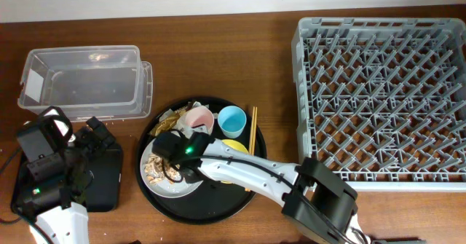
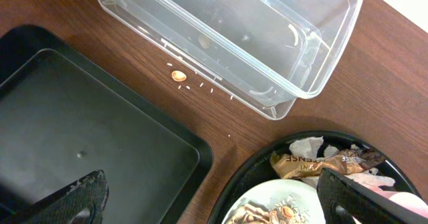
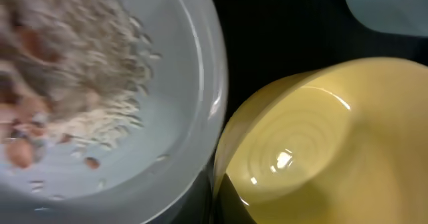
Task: Sort waste into correct bins and load items into the dishwasher rack
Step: 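Reach the right gripper over the black tray and grasp the yellow bowl, then carry the yellow bowl with the right gripper into the dish rack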
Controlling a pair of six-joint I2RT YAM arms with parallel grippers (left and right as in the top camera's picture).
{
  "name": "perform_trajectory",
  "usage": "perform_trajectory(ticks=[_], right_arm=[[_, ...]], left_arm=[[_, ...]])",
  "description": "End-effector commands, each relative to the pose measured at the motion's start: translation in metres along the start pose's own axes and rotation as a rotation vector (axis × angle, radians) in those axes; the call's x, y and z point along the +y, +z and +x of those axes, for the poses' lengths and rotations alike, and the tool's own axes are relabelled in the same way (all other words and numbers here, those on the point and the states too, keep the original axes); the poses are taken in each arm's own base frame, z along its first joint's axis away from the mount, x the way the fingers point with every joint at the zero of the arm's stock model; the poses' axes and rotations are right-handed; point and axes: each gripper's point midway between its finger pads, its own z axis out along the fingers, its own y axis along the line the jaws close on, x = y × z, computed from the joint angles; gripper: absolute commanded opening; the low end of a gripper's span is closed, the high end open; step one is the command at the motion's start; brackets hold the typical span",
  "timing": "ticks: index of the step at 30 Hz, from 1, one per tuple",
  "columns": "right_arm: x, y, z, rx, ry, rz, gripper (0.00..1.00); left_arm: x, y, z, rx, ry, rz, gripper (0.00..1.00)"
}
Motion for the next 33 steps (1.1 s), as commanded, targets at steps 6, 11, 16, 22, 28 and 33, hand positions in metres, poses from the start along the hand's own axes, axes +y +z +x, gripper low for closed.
perform_trajectory(ticks=[6, 11, 16, 22, 28, 33], right_arm=[[0.027, -0.065, -0.014, 0.000, -0.013, -0.136, 0.04], [0.000, -0.160, -0.043, -0.144, -0.031, -0.249, 0.04], [-0.088, -0.262, -0.064, -0.349, -0.009, -0.384, 0.04], [-0.250, -0.298, -0.066, -0.458, 0.223, -0.339, 0.04], [-0.361, -0.283, -0.064, -0.498, 0.407, -0.518, 0.04], [-0.398, -0.229, -0.064, -0.416, 0.474, -0.640, 0.04]], left_arm=[[0.001, -0.002, -0.006, -0.016, -0.012, -0.006, 0.99], [0.001, -0.002, -0.006, -0.016, -0.012, -0.006, 0.99], [0.001, -0.002, -0.006, -0.016, -0.012, -0.006, 0.99], [0.001, -0.002, -0.006, -0.016, -0.012, -0.006, 0.99], [0.001, -0.002, -0.006, -0.016, -0.012, -0.006, 0.99], [0.001, -0.002, -0.006, -0.016, -0.012, -0.006, 0.99]])
